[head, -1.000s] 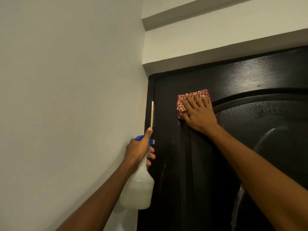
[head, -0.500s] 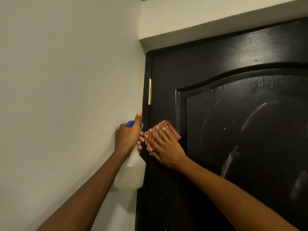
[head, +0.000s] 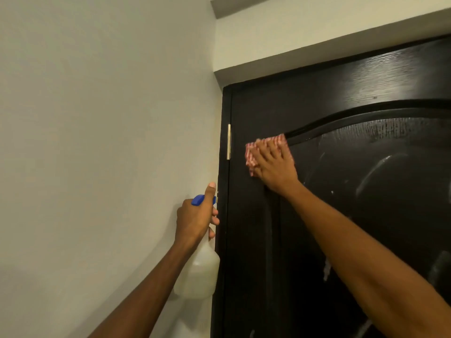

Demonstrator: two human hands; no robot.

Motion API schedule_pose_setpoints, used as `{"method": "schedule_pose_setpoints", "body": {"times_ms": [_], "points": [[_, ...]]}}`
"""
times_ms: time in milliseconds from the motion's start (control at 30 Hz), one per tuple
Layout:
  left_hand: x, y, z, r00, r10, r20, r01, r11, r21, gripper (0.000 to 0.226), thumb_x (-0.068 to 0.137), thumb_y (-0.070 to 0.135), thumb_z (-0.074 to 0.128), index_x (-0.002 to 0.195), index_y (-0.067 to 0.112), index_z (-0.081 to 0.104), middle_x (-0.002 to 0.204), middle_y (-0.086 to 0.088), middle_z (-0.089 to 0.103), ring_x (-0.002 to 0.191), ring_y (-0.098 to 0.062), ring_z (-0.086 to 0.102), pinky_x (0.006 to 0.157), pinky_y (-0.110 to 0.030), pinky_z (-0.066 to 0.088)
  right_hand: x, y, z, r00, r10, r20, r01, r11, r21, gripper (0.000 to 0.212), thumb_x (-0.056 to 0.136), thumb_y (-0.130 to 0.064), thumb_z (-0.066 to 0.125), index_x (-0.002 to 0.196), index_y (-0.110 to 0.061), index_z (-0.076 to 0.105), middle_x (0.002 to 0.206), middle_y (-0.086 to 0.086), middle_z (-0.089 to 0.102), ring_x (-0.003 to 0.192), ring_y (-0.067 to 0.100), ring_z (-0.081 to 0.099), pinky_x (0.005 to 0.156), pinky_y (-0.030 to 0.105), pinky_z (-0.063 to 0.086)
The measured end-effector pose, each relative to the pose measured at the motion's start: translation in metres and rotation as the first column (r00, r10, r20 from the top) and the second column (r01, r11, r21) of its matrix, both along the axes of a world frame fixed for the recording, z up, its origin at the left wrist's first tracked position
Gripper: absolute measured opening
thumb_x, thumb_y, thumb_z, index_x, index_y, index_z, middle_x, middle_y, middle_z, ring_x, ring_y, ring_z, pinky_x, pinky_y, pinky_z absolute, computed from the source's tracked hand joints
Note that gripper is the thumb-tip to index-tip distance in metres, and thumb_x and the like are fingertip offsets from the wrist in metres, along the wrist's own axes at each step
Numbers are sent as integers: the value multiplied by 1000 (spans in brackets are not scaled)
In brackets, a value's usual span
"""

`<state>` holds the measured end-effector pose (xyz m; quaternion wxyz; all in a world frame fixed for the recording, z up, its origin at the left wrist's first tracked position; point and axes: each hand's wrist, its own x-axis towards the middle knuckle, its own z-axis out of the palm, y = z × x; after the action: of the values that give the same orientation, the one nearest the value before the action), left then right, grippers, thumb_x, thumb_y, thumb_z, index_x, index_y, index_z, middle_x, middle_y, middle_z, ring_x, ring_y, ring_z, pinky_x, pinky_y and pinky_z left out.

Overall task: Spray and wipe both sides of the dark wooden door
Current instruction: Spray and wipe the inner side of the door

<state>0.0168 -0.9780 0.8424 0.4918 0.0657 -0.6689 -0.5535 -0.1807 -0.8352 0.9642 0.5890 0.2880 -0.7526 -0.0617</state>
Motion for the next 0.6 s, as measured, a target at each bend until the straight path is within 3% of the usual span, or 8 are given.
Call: {"method": "schedule_pose_setpoints", "body": {"times_ms": [67, 167, 267, 333, 433, 500, 600], "points": [[1, -6, 6, 998, -64, 11, 64, 998, 19, 64, 80, 69, 55, 81, 6, 68, 74, -14, 70, 61, -28, 68, 50, -31, 56, 3, -4, 40, 999, 18, 44, -12, 993, -118, 72, 104, -56, 23, 160, -20, -3, 168, 11, -6, 154, 35, -6, 122, 54, -8], [1, -10, 6, 989, -143, 27, 142, 989, 51, 77, 61, 78, 56, 79, 5, 67, 76, -16, 69, 64, -32, 67, 56, -37, 56, 4, -23, 27, 994, 53, 100, -41, 992, -115, 72, 104, -56, 22, 160, -19, -3, 167, 13, -6, 153, 37, -5, 121, 55, -12], [-1, -6, 0, 1000, -24, 9, 24, 1000, 11, 70, 79, 73, 53, 81, 5, 68, 74, -16, 70, 64, -31, 68, 52, -34, 56, 2, -25, -52, 987, 117, 108, -131, 982, 133, 68, 104, -55, 22, 160, -21, 5, 167, 14, 1, 153, 36, -1, 118, 57, -14], [-2, 1, -3, 1000, 24, -6, -24, 1000, -3, 63, 89, 66, 51, 81, 6, 68, 72, -14, 70, 61, -28, 68, 47, -29, 54, -2, -8, -112, 982, 159, 100, -184, 919, 348, 64, 105, -55, 23, 159, -23, 16, 166, 11, 11, 153, 34, 4, 121, 56, -10], [-4, 16, -4, 1000, 23, 19, -23, 1000, -7, 64, 90, 66, 51, 83, 5, 69, 72, -15, 71, 58, -27, 67, 46, -28, 54, -11, 27, -155, 993, 97, 63, -116, 826, 551, 59, 104, -53, 25, 156, -26, 27, 164, 7, 22, 152, 30, 9, 122, 55, -2], [-5, 28, -1, 999, 24, 30, -23, 1000, -19, 64, 89, 66, 51, 85, 5, 69, 73, -15, 71, 55, -25, 67, 44, -27, 52, -14, 46, -131, 999, 43, 9, -41, 844, 535, 59, 101, -51, 32, 155, -26, 32, 163, 6, 23, 151, 31, 10, 123, 58, 1], [-8, 46, 11, 1000, -15, 6, 15, 1000, -9, 62, 89, 64, 53, 89, 4, 69, 72, -14, 69, 46, -19, 63, 39, -24, 48, -13, 80, -56, 1000, 9, -8, -6, 959, 283, 63, 95, -47, 33, 153, -25, 38, 163, 6, 28, 151, 32, 21, 122, 60, 1]]}}
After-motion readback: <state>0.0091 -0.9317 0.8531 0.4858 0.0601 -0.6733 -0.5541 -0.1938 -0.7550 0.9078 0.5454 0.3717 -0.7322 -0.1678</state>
